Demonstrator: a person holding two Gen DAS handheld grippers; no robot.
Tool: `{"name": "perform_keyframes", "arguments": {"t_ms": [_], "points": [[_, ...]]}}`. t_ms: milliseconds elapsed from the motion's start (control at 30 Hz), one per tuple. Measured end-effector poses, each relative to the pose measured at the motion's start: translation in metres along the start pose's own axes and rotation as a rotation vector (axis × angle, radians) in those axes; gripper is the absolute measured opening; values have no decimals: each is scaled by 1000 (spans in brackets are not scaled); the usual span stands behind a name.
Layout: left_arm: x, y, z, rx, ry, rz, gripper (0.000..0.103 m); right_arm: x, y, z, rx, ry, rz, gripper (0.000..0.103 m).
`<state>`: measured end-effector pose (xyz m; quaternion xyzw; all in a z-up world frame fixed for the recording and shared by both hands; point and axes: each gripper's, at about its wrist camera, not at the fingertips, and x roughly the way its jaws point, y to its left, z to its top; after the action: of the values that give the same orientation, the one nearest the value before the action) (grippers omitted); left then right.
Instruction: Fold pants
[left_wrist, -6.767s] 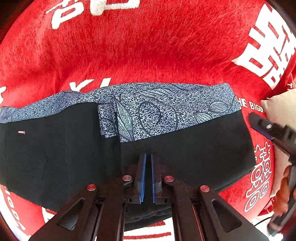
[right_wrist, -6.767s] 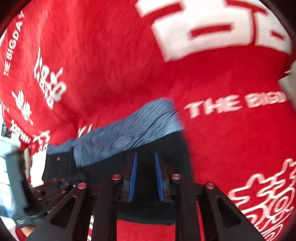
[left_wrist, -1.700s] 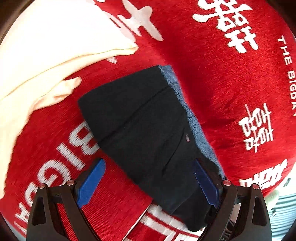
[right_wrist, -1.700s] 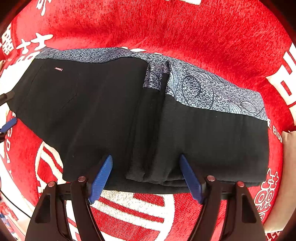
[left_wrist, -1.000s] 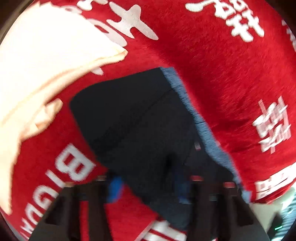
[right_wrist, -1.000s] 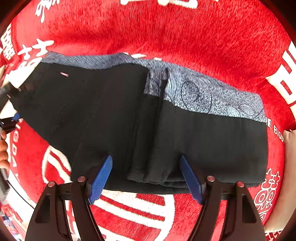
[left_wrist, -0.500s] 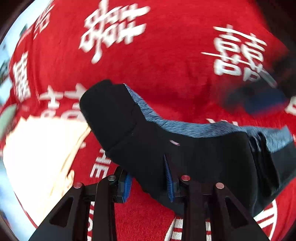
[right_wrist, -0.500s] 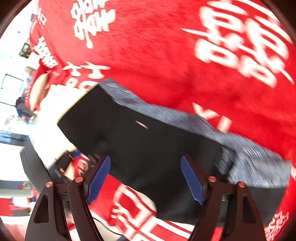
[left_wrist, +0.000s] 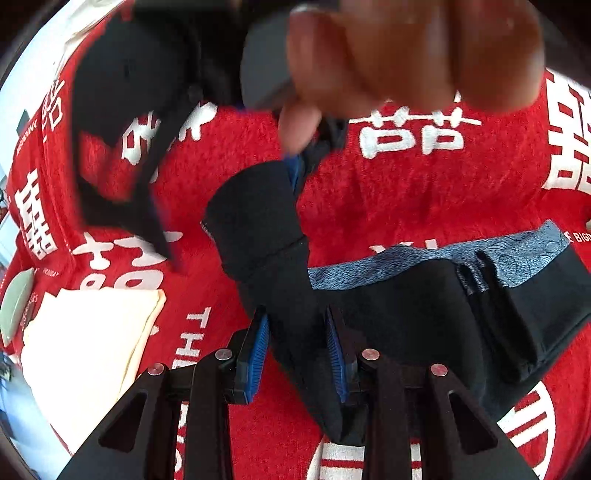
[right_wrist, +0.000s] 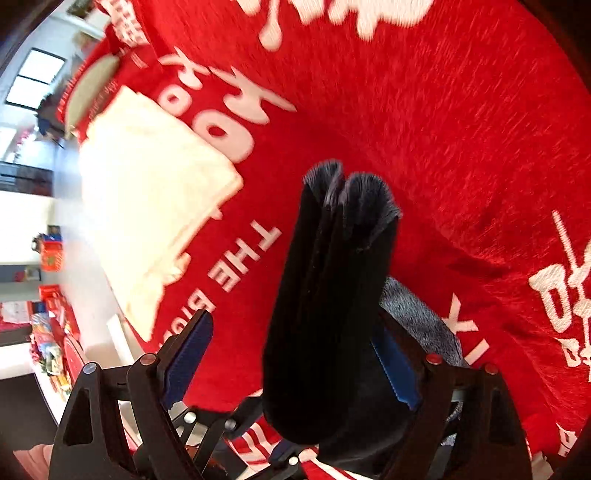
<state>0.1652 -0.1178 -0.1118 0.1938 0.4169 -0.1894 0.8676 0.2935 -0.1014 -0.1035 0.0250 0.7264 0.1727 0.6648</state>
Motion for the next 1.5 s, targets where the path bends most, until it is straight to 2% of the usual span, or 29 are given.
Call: {"name": "perform_keyframes", "arguments": {"t_ms": [33,67,100,333,433,500,633,867,967,1133,1267,1500], "points": [[1,-1,-1,0,7,-1,32,8,-3,-1,17,33,-5,53],[1,-2,-1,-1,7,-11,32,12,-8,-3,26,53,-21,34],[0,-3,-1,4,0,-7,32,14,-13,-7,45,56,-31,20],[-27,-16,2,46,-70,-29,32,-18,-43,-45,90,-107,122,17],[-43,-20,10,33,-97,-77,32,-33,-58,-57,132,-162,206,17],[-54,-23,16,19,-106,-125,32,-47,-72,-74,176,-218,266,17],[-69,-31,26,-36,-92,-240,32,-73,-94,-114,234,-310,321,17],[-75,-53,38,-230,25,-551,32,-103,-136,-187,347,-417,364,17],[-82,-75,38,-211,46,-618,32,-111,-158,-224,414,-464,383,17],[-96,-117,37,-130,81,-660,32,-118,-184,-278,487,-520,414,17],[-98,-147,33,-70,112,-661,32,-118,-202,-310,542,-553,434,17],[-68,-209,29,15,197,-668,32,-93,-250,-363,682,-587,472,16]]}}
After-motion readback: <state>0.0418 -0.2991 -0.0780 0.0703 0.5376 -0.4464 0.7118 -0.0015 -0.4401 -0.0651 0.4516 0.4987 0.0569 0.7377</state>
